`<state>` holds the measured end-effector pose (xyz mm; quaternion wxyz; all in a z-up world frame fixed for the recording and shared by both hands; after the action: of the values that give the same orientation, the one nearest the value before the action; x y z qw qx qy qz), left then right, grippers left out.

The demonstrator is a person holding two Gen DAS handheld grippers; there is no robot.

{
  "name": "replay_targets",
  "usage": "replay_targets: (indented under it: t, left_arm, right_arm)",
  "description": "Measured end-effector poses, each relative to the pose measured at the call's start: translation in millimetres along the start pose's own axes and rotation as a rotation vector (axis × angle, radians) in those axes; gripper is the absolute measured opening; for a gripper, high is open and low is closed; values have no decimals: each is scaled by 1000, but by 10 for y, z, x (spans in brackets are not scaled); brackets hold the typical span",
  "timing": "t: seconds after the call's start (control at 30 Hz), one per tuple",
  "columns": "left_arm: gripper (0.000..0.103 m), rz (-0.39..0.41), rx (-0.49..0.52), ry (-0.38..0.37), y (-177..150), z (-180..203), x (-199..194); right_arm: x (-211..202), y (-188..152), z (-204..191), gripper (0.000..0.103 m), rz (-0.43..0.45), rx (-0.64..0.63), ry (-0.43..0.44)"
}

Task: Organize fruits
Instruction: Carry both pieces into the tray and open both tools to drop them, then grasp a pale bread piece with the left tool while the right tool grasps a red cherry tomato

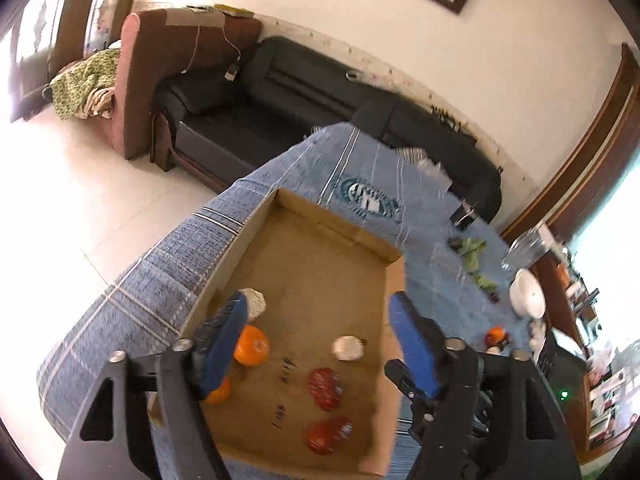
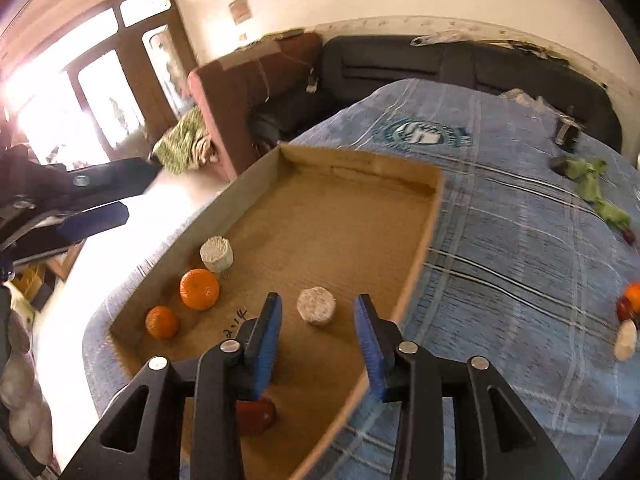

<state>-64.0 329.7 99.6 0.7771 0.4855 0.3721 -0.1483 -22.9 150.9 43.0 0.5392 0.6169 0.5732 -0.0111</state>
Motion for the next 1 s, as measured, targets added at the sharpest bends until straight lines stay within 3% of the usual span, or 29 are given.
replay_targets:
  t: [0.2, 0.33, 0.6, 0.73, 1.0]
  left_arm:
    - [82, -2, -50, -109, -358, 284, -195]
    - [82, -50, 25, -130, -564, 609, -128]
    - [82, -56, 186, -148, -850, 1213, -135]
    - [82, -88, 244, -162, -1008, 1456, -38]
    - [82, -137, 399, -223, -1212, 2162, 210]
  right_arm:
    - [-506, -274, 314, 49, 85, 141, -27]
    - [-726, -494, 532, 49, 93, 195, -59]
    - [-1241, -785, 1176, 49, 129, 291, -150]
    - [-1599, -902, 1657, 49, 165, 354, -240]
    - [-2607, -1001, 2917, 48, 319, 590, -457]
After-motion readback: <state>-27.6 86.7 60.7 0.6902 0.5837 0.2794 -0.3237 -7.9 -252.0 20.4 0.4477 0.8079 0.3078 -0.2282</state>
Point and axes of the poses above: each gripper's, at about its wrist camera, not at the fingertips, and x roughly the way its jaws point, z to its right, y to its top, the point moved 5 cm from there along x, roughly the way its jaws point, and after that the axes turned 13 degrees about y, right-handed, at the moved point
